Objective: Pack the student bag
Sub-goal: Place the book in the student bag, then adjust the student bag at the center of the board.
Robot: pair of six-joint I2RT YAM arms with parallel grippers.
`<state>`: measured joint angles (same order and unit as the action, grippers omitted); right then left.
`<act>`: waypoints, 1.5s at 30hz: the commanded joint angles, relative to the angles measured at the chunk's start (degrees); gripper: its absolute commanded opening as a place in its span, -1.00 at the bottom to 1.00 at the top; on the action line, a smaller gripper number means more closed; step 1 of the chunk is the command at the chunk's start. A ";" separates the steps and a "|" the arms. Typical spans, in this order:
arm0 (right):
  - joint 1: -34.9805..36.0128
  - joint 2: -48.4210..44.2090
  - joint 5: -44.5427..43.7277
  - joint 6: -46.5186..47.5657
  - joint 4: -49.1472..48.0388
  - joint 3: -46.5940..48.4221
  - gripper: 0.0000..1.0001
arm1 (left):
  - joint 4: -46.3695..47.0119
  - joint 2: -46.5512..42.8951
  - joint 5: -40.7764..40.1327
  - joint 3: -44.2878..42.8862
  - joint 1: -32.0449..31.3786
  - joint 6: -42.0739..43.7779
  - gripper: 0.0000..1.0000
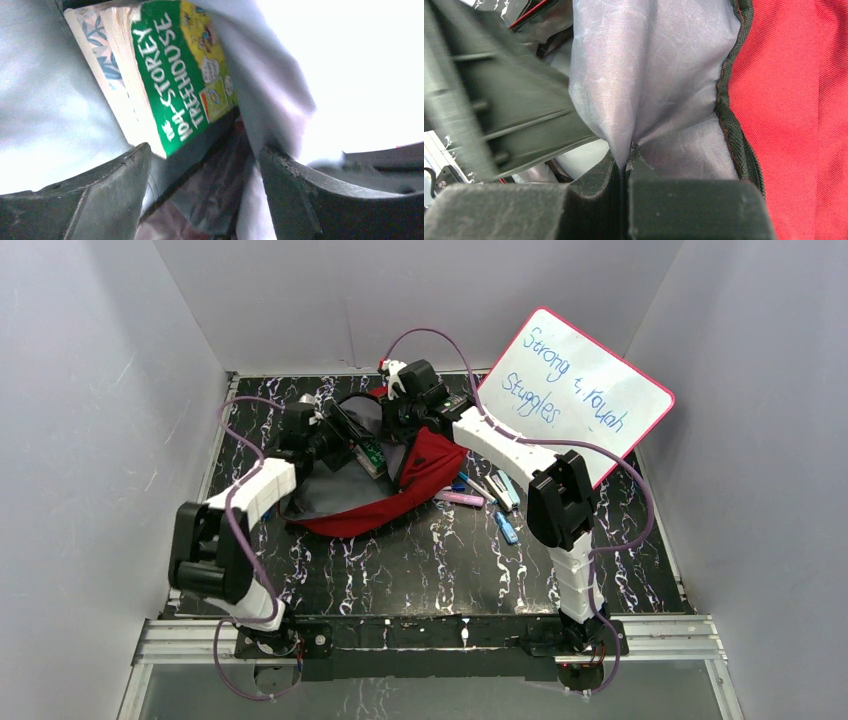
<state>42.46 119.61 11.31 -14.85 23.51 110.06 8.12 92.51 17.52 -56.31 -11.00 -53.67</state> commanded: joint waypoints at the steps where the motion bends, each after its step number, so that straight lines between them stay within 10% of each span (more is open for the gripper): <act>1: 0.48 -3.82 -0.99 1.59 -0.05 1.56 -1.00 | -12.16 -12.91 -1.79 1.01 -0.29 6.46 0.54; 11: 0.68 -3.08 -7.61 6.28 3.87 3.58 -1.00 | -37.41 -42.11 -16.27 8.58 0.54 9.88 0.55; 25: 0.07 3.62 -29.64 23.76 8.83 15.10 -1.00 | -53.69 -38.59 -32.19 0.04 0.72 12.47 0.57; 40: -2.69 7.79 -33.84 33.39 6.80 22.90 -1.00 | -52.35 -38.92 -29.41 1.51 0.78 14.71 0.57; 45: -2.02 3.62 -23.44 30.16 9.90 18.12 -0.96 | -50.53 -37.51 -26.83 3.14 0.77 15.29 0.58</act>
<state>40.64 127.85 -17.12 15.64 34.15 129.23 -43.66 54.50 -11.40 -54.50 -10.57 -39.48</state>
